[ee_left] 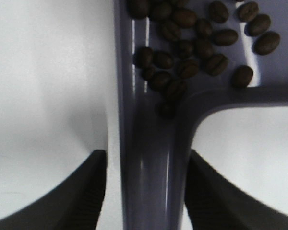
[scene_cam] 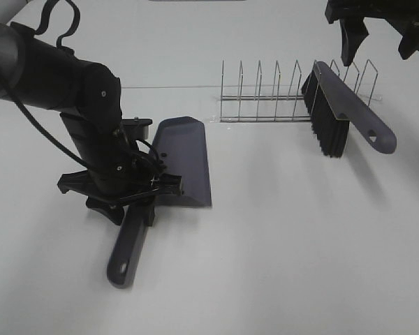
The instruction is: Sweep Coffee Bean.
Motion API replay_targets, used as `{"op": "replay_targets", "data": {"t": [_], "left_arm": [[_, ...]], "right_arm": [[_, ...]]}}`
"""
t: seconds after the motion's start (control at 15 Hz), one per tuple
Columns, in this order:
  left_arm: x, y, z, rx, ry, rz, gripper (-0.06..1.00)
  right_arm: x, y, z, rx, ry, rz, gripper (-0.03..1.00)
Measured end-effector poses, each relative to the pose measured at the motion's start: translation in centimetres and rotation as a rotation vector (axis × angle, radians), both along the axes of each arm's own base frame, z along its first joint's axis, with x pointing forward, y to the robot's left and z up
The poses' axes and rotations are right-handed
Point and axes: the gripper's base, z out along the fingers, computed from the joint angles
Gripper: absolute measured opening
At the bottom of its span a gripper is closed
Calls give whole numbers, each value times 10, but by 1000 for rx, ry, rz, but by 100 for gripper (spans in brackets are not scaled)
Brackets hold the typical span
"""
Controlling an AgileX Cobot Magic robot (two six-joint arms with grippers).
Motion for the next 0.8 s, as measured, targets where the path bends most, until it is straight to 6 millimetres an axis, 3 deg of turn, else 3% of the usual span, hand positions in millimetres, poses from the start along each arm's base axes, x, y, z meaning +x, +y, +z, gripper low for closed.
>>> {"op": "replay_targets", "data": {"t": [0.13, 0.33, 0.6, 0.67, 0.8], "left_arm": [[0, 0, 4, -5, -13, -9, 65], [0, 0, 27, -26, -69, -27, 68], [-10, 15, 98, 4, -218, -100, 68], [-19, 25, 127, 37, -264, -125, 68], [-37, 39, 159, 76, -274, -133, 68]], "right_arm": [[-8, -1, 16, 16, -36, -1, 77], [-20, -3, 31, 27, -67, -2, 77], [-57, -11, 40, 34, -55, -3, 77], [-77, -14, 43, 47, -49, -2, 77], [-103, -20, 44, 51, -41, 0, 77]]}}
